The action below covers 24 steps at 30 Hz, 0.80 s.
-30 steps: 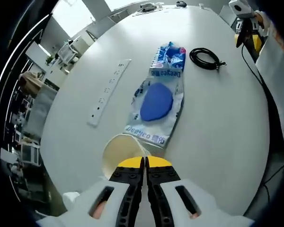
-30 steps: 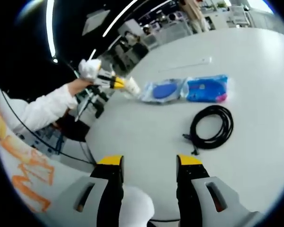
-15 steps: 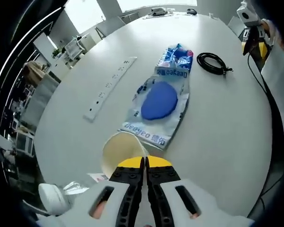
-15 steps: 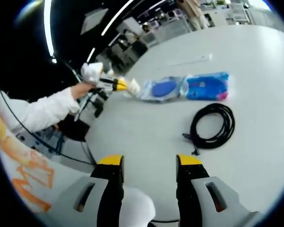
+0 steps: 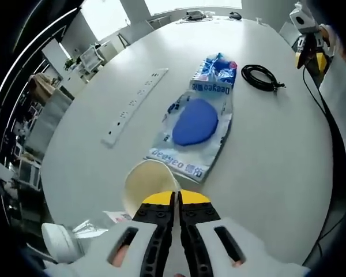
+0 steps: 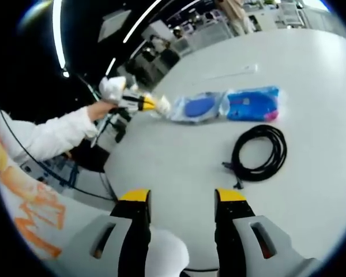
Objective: Arrange the tabletop items into an orderly group along one side of the table until the central work area is clear of visible clutter.
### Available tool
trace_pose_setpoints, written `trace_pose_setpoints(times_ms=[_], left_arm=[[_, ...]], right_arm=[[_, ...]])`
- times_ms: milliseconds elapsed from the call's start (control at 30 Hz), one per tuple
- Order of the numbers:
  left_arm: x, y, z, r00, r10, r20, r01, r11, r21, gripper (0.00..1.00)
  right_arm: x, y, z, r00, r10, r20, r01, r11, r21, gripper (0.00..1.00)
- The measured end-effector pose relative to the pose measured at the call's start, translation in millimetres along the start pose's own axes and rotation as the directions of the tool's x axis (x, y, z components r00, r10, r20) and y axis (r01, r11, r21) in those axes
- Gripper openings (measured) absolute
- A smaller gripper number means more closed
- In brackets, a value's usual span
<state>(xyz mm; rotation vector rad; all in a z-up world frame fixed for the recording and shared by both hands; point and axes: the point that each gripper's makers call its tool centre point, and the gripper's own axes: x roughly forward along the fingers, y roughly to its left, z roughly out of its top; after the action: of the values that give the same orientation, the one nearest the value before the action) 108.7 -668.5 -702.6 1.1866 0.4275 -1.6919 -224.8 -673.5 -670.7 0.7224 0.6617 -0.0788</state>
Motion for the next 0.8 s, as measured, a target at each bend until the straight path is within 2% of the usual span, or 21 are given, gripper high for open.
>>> trace_pose_setpoints(times_ms=[333, 433, 633, 800], left_arm=[[-8, 3.8, -7.4, 0.999, 0.054, -0.005, -0.054, 0.998, -0.03, 0.15], [-16, 4.5, -4.1, 0.995, 0.095, 0.033, -0.093, 0.993, -0.072, 0.21], [-33, -4.6, -8.6, 0.988, 0.142, 0.064, -0.134, 0.984, -0.114, 0.31], [-51, -12.3, -6.6, 0.972, 0.202, 0.123, -0.173, 0.961, -0.217, 0.38]], right_arm=[[1, 0, -1.5, 1.0, 0.001, -0.005, -0.001, 1.0, -0.007, 0.42], [0, 0, -0.5, 1.0, 0.0, 0.001, 0.0, 1.0, -0.009, 0.42], [-1, 3, 1.0, 1.0, -0.004, 0.014, 0.005, 1.0, -0.031, 0.42], [-2, 5, 0.5, 1.0, -0.006, 0.022, 0.008, 0.999, -0.052, 0.43]])
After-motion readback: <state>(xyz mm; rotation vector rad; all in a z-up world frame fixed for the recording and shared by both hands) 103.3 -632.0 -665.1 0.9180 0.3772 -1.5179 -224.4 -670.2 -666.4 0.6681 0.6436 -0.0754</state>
